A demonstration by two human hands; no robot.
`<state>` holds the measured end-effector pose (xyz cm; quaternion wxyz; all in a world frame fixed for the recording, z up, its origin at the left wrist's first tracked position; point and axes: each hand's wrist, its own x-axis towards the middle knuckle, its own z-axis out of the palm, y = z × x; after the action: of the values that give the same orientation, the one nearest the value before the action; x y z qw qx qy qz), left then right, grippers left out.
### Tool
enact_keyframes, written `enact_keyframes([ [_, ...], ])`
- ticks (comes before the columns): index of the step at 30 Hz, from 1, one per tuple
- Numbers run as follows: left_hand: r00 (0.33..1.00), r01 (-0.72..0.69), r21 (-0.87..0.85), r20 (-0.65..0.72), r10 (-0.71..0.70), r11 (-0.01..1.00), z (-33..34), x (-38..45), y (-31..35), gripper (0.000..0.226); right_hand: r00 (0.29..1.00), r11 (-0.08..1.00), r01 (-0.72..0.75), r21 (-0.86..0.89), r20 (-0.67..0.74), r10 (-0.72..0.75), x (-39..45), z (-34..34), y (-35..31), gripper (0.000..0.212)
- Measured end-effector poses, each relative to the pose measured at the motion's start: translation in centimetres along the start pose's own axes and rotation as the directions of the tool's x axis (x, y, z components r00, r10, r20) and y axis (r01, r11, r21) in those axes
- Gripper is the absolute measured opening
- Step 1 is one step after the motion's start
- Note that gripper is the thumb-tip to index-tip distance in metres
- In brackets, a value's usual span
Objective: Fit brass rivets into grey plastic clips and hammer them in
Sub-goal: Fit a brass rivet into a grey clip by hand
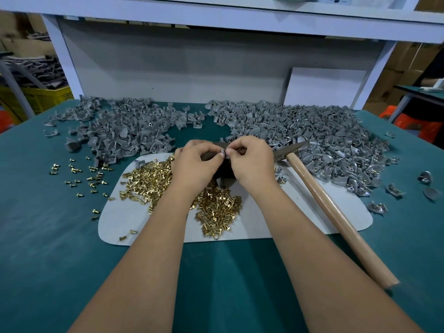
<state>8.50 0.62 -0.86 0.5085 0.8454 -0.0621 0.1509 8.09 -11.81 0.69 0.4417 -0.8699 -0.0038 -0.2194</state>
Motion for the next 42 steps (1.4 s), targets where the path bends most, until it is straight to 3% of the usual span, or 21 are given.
enact_keyframes([
  [7,1.0,-0.004,0.002,-0.002,0.004,1.0,0.0,0.0,0.0,0.02,0.999,1.0,0.03,-0.007,-0.029,-0.031,-0.3,0.1,0.1,0.008],
  [17,1.0,-0.023,0.02,-0.012,0.023,1.0,0.1,-0.2,0.1,0.019,0.998,0.997,-0.057,-0.042,0.025,0.058,0.2,-0.1,-0.5,0.018],
  [25,0.999,-0.031,0.028,-0.018,0.031,0.999,0.0,-0.3,0.2,0.021,0.999,0.998,0.044,-0.038,0.033,-0.043,-0.3,0.1,0.3,0.008],
  [34,1.0,0.011,-0.006,-0.022,-0.011,1.0,0.1,-0.1,0.2,0.023,0.995,0.968,-0.085,0.235,0.064,0.072,0.4,-0.9,0.6,0.023],
  [42,1.0,0.019,-0.018,-0.003,-0.019,1.0,0.2,0.0,-0.1,0.014,0.997,0.998,0.033,0.053,0.067,-0.037,0.3,-0.4,0.4,0.009],
])
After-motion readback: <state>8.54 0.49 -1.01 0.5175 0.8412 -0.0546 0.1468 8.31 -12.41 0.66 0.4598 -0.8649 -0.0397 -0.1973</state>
